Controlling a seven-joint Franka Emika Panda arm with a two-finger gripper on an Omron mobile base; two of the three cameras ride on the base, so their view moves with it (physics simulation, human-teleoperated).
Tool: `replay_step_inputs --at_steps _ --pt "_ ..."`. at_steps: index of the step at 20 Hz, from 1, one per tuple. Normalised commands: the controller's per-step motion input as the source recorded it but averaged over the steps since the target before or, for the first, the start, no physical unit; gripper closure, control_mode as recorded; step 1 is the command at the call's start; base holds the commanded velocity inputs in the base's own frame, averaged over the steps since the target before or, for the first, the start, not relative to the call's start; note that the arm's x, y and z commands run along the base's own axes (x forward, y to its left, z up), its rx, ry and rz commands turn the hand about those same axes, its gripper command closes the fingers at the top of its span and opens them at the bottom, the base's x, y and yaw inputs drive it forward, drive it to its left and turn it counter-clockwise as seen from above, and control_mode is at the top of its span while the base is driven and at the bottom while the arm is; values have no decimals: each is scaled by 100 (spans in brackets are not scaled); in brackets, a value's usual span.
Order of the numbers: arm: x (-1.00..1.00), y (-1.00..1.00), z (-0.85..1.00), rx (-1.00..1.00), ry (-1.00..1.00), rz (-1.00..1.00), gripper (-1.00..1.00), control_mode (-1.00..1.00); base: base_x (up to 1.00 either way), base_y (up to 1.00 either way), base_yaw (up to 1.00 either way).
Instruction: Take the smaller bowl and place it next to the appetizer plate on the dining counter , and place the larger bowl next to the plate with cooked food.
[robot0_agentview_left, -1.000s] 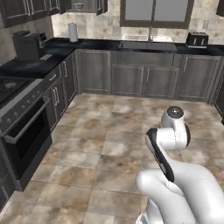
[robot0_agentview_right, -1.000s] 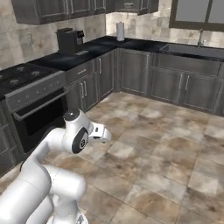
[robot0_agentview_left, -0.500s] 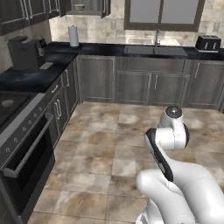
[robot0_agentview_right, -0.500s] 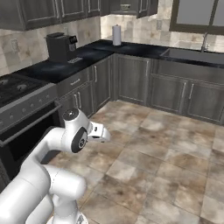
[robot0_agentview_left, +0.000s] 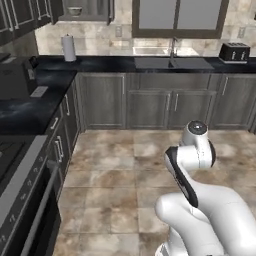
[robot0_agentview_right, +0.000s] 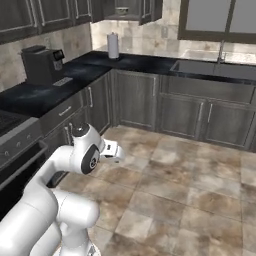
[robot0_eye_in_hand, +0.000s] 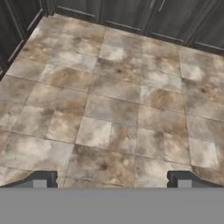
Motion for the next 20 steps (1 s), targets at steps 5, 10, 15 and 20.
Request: replay_step_inputs --at_steps 5,10,15,20 --pt "0 0 0 0 0 0 -100 100 100 50 -9" --pt "0 0 0 0 0 0 -100 100 100 41 -2" --pt "0 0 0 0 0 0 -100 100 100 32 0" --pt "0 0 0 0 0 0 -100 100 100 21 0"
